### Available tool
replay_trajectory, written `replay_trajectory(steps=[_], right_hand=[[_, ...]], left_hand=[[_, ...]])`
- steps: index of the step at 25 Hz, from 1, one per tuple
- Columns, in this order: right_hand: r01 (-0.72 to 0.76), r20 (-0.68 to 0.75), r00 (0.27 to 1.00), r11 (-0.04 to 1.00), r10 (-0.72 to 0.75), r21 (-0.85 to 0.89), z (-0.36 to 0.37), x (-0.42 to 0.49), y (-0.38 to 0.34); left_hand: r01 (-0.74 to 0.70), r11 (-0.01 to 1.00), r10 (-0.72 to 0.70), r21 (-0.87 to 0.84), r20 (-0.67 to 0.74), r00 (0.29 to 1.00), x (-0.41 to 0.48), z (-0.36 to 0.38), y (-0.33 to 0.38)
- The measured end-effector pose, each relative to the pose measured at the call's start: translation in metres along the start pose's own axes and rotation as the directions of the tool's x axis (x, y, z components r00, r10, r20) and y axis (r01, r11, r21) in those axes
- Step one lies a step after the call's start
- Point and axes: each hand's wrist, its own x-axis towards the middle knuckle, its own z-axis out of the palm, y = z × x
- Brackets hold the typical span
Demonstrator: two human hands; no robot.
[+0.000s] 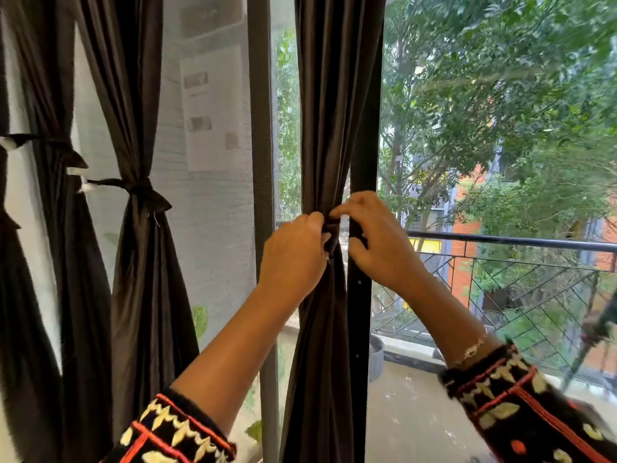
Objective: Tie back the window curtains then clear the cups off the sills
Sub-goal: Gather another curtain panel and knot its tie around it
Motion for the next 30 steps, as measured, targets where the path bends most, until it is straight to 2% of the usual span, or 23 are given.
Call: replay_trajectory(steps=[2, 3, 5, 6, 8, 11, 14, 17, 19, 21, 22, 24, 25, 26, 28, 30], right_hand=[[-0.216, -0.121, 0.959, 0.934, 0.258, 0.284, -0.003, -0.016, -0.008], [-0.32, -0.082, 0.914, 0.83, 0.398, 0.458, -0.003, -0.024, -0.014], [-0.505, 0.144, 0.805, 0.537, 0.575, 0.676, 0.003, -0.034, -0.026], [-0.56, 0.216, 0.757, 0.442, 0.617, 0.701, 0.006, -0.037, -0.029], [-0.591, 0.229, 0.707, 0.381, 0.669, 0.711, 0.006, -0.037, -0.032], [-0.553, 0.279, 0.732, 0.303, 0.622, 0.776, 0.002, -0.036, -0.035], [-0.536, 0.278, 0.773, 0.351, 0.57, 0.768, 0.005, -0.037, -0.037], [-0.502, 0.195, 0.757, 0.364, 0.624, 0.785, 0.007, -0.035, -0.033], [-0.473, 0.152, 0.761, 0.378, 0.631, 0.796, 0.005, -0.035, -0.03], [-0.438, 0.084, 0.777, 0.441, 0.623, 0.783, 0.004, -0.036, -0.03], [-0.421, 0.044, 0.784, 0.477, 0.619, 0.771, 0.003, -0.037, -0.03], [-0.397, -0.006, 0.791, 0.522, 0.611, 0.755, 0.0, -0.037, -0.028], [-0.4, -0.006, 0.798, 0.538, 0.602, 0.742, -0.002, -0.037, -0.025], [-0.411, 0.007, 0.808, 0.555, 0.589, 0.723, -0.004, -0.036, -0.023], [-0.439, 0.022, 0.827, 0.621, 0.561, 0.649, -0.007, -0.035, -0.016], [-0.465, 0.015, 0.836, 0.693, 0.549, 0.551, -0.009, -0.036, -0.009]], left_hand=[[0.055, 0.99, -0.035, -0.132, 0.147, 0.989, 0.005, -0.005, -0.003], [0.075, 0.975, -0.028, -0.21, 0.215, 0.976, 0.007, -0.007, -0.004], [0.116, 0.932, -0.003, -0.344, 0.314, 0.949, 0.01, -0.009, -0.005], [0.147, 0.902, 0.0, -0.405, 0.342, 0.94, 0.01, -0.009, -0.005], [0.226, 0.83, -0.015, -0.51, 0.386, 0.923, 0.009, -0.012, -0.004], [0.278, 0.796, -0.032, -0.538, 0.421, 0.906, 0.005, -0.013, -0.003], [0.244, 0.777, -0.007, -0.58, 0.38, 0.925, 0.001, -0.012, -0.001], [0.181, 0.721, 0.052, -0.669, 0.312, 0.949, -0.007, -0.007, 0.0], [0.123, 0.654, -0.01, -0.746, 0.154, 0.988, -0.012, 0.0, -0.002], [0.044, 0.585, -0.135, -0.81, -0.044, 0.99, -0.015, 0.007, -0.005], [0.013, 0.562, -0.175, -0.827, -0.103, 0.979, -0.015, 0.009, -0.005], [-0.009, 0.557, -0.18, -0.83, -0.131, 0.975, -0.014, 0.009, -0.006], [-0.021, 0.6, -0.142, -0.8, -0.133, 0.981, -0.012, 0.008, -0.006], [-0.055, 0.684, -0.076, -0.727, -0.146, 0.986, -0.011, 0.009, -0.006], [-0.203, 0.891, 0.115, -0.407, -0.232, 0.966, -0.008, 0.012, -0.008], [-0.288, 0.955, 0.262, -0.076, -0.248, 0.933, -0.008, 0.016, -0.008]])
